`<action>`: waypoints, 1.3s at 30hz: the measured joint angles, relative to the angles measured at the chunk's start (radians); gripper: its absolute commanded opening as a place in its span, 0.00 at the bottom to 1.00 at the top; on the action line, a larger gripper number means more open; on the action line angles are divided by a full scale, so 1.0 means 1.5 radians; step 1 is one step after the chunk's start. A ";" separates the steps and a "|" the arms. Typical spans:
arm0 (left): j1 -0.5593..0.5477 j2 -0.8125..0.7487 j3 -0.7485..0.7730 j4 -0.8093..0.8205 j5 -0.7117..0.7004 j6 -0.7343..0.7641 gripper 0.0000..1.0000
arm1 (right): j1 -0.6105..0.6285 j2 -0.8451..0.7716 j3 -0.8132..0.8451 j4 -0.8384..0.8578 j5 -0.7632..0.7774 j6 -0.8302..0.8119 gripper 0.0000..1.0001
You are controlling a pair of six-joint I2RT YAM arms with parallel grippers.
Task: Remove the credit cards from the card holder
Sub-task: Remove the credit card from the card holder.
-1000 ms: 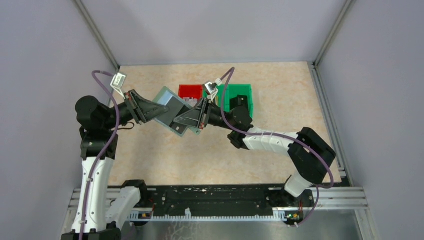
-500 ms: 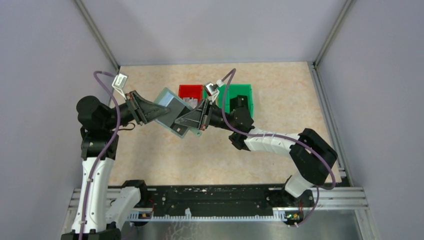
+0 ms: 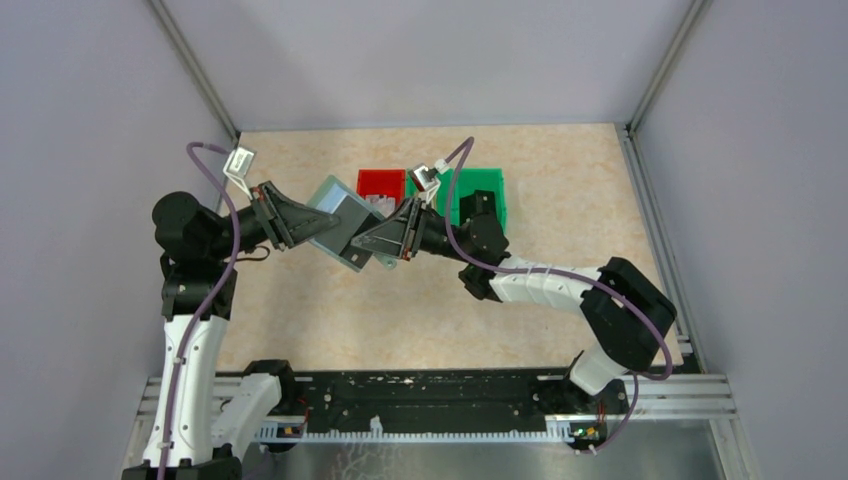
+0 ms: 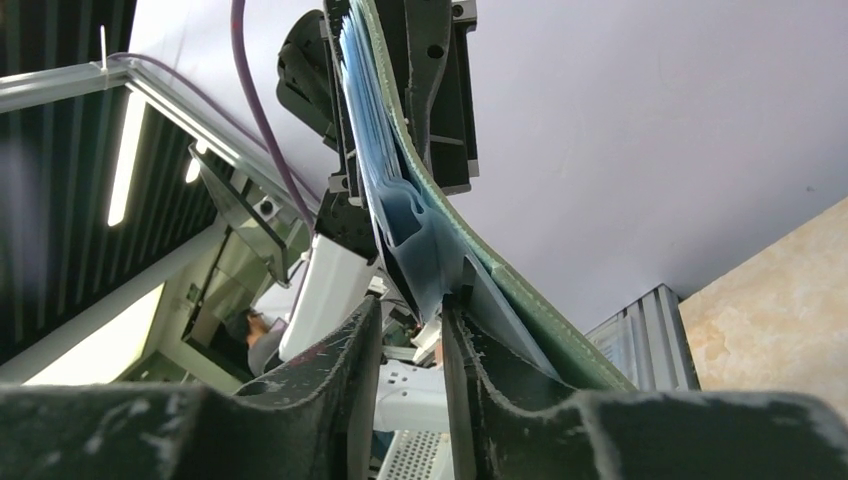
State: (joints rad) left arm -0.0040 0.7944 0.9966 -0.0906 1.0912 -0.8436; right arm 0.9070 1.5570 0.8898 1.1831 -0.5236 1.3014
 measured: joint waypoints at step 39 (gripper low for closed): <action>0.000 0.002 0.005 0.021 0.019 -0.047 0.28 | 0.000 0.010 0.004 0.035 0.003 0.023 0.00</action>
State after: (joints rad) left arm -0.0040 0.7975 1.0046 -0.0589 1.1202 -0.9134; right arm 0.9066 1.5726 0.8959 1.2354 -0.5198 1.3357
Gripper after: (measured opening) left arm 0.319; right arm 0.007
